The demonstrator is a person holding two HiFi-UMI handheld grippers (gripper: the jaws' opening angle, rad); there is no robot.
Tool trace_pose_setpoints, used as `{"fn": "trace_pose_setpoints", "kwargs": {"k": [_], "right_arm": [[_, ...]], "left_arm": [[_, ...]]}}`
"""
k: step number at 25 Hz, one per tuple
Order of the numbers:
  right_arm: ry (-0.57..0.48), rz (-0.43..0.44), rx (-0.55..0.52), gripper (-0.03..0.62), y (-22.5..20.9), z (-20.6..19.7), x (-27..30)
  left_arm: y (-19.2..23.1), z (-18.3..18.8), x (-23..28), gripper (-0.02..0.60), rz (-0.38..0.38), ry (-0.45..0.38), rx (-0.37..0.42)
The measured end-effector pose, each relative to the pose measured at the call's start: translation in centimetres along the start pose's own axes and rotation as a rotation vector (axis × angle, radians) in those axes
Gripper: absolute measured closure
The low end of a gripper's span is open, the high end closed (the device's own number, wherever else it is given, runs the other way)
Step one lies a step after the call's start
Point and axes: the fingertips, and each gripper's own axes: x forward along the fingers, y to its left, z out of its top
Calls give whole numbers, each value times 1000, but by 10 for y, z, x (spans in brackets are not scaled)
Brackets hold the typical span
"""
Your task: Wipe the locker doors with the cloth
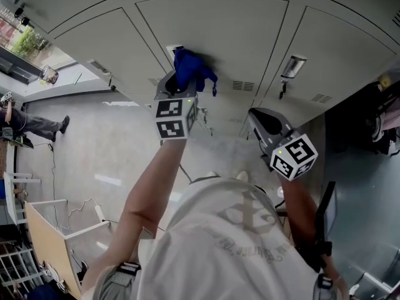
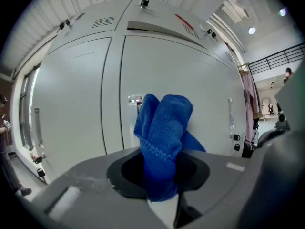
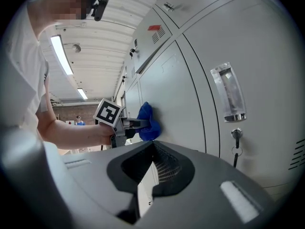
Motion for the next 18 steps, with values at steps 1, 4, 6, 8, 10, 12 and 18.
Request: {"fn": "trace_pose_setpoints", "kwargs": {"k": [1,4,6,8,10,12,18], "right_arm": [[1,4,-3,588,2,0,2],[4,15,-8,588,7,0,6],[2,14,-7,588,9,0,7],[1,10,-4,588,9,0,7],[3,7,-5,588,10,0,6],[4,2,-5,588,9,0,4],[3,-13,1,588,6,-2,-2]], "left_arm": [[4,0,-1,460,4,-6,-9],[14,-4,-3,460,14,-9,-42],[22,-5,-5,460,18,-12,-79],[29,-5,-8,459,33,-23,-104],[35,-4,-13,459,56,-38,-115],[40,-7,-15,459,71,-40,-127],[29,-11,-6,460,48,17,-72]]}}
